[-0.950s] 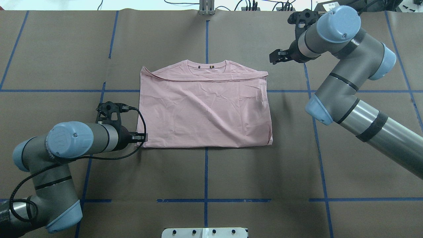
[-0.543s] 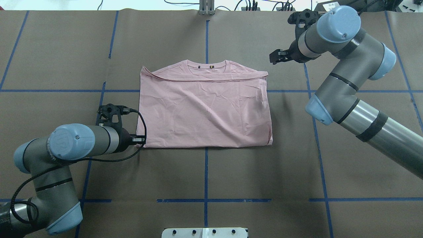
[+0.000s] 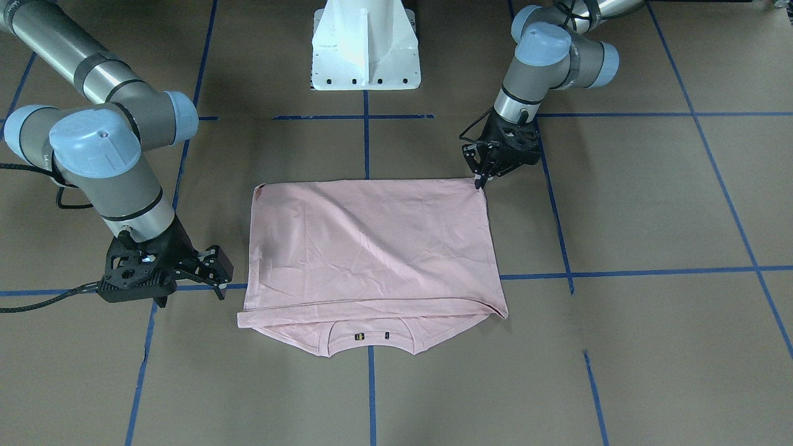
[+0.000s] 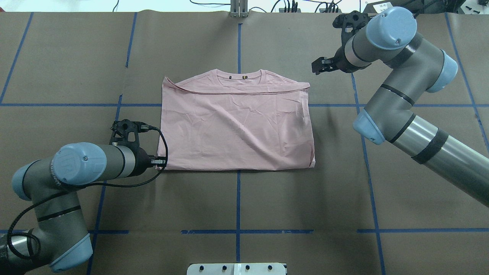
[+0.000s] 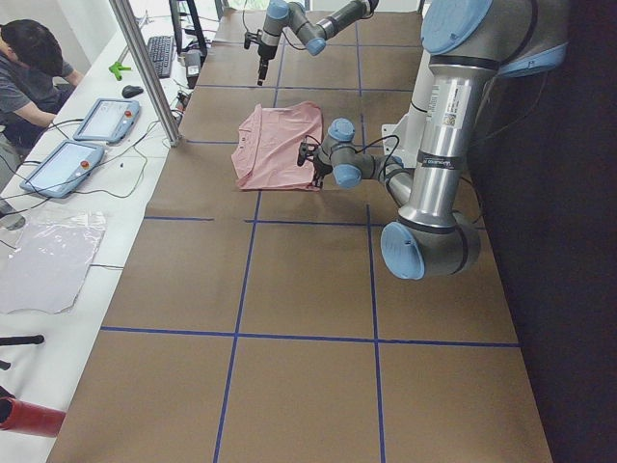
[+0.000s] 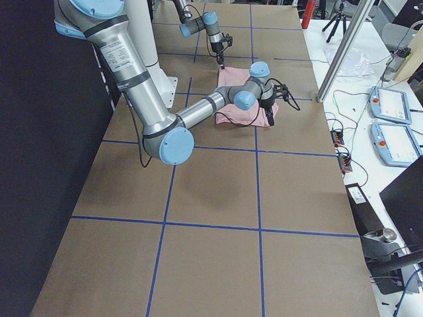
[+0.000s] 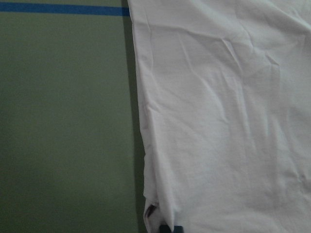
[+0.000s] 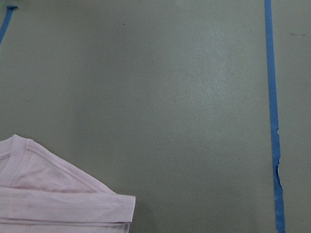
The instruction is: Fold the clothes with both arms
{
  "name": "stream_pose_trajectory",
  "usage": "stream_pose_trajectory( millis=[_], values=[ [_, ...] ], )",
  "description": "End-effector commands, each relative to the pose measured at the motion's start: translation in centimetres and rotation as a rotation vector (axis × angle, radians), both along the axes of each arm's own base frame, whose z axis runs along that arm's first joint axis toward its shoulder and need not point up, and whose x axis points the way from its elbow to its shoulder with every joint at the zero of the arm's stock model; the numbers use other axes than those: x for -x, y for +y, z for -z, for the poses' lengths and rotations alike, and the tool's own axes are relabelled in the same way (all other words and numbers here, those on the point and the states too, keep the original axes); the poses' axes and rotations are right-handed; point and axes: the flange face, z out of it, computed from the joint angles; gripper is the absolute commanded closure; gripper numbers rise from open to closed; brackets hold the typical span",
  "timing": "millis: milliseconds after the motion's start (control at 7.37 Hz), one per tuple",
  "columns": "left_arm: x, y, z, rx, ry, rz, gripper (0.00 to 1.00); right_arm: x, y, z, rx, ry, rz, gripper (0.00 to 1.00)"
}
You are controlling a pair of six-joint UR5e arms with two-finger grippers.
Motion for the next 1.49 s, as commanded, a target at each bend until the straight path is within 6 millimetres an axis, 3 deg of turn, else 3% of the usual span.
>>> stream_pose_trajectory(
  millis=[0,136,271,543,679,814,950,1086,1222,1357],
  values=[
    [3.6,-4.1,-1.6,-0.127,-0.088,-0.009,1.00,0.0,-0.1,-0.1,0.003,0.003,-0.001,0.00],
    [6.5,-8.6,-3.5,-0.172,-0.162,0.022,1.00,0.0,-0.1,-0.1,0.008,0.001,-0.006,0.00],
    [8.3,-13.6,-4.5,-0.189,-0.212,0.065,1.00,0.1,0.0,0.0,0.010,0.000,-0.006,0.00],
    [8.5,-26.8,-5.1,-0.208,-0.342,0.104,1.00,0.1,0.0,0.0,0.011,0.000,-0.008,0.00],
    [8.8,-32.9,-4.3,-0.219,-0.380,0.125,1.00,0.2,0.0,0.1,0.007,0.001,-0.010,0.00],
    [8.5,-37.9,-4.2,-0.229,-0.409,0.137,1.00,0.1,-0.1,0.2,0.001,0.006,-0.019,0.00],
    [8.1,-39.2,-5.2,-0.241,-0.410,0.139,1.00,0.1,-0.1,0.3,0.000,0.005,-0.020,0.00],
    [9.4,-39.7,-5.2,-0.276,-0.413,0.123,1.00,0.1,-0.2,0.5,-0.008,0.003,-0.023,0.00],
    [10.0,-39.0,-5.9,-0.308,-0.382,0.084,0.01,0.6,-0.2,1.1,-0.016,0.000,-0.028,0.00],
    [12.1,-38.1,-6.0,-0.333,-0.344,0.062,0.00,2.0,0.3,2.4,0.016,-0.031,-0.049,0.00]
  ],
)
